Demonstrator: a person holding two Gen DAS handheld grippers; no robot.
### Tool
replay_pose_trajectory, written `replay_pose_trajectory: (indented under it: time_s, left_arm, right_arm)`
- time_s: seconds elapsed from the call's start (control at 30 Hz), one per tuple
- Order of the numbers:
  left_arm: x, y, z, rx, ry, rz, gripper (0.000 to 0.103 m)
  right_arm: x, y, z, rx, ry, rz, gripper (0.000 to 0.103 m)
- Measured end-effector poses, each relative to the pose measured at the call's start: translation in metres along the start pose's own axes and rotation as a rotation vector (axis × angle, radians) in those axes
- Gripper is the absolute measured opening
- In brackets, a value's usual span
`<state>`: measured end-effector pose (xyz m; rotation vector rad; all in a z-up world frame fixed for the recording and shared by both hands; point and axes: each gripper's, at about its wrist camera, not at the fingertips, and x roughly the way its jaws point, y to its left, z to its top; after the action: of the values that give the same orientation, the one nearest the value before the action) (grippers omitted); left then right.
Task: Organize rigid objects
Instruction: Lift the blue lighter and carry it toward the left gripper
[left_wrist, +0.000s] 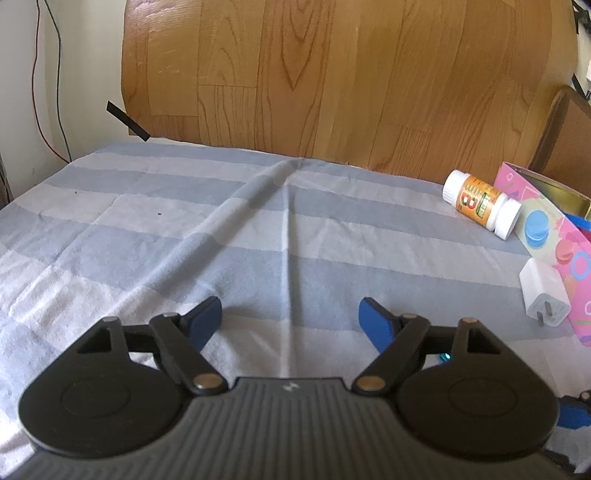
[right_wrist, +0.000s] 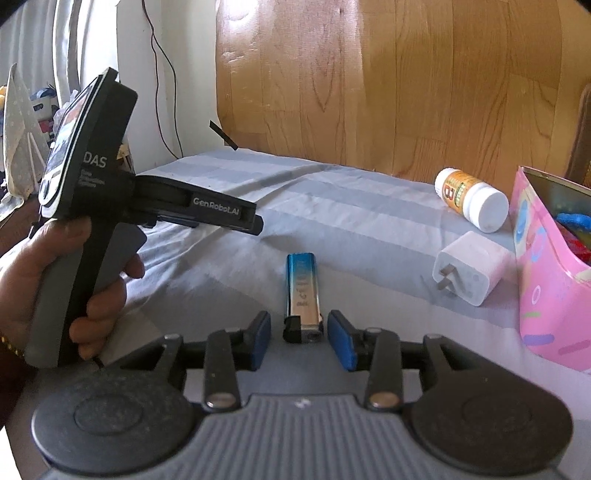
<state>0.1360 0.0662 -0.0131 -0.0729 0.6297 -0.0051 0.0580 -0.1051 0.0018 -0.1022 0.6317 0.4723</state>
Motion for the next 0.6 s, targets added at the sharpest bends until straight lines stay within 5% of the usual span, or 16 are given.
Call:
replay_pose_trajectory:
  time_s: [0.07,0.6]
  left_arm:
    - [-0.001,-0.001,0.000,0.008,0.002,0.008,0.083]
    - [0.002,-0.013,-0.002,0.063,0.023,0.071,0.089]
  right_arm:
    - [-0.002,0.001,-0.001,-0.011,-0.007,0.005,0.026]
    - [-0.041,-0.012,-0.029,0.020,-0.013,-0.041,0.025]
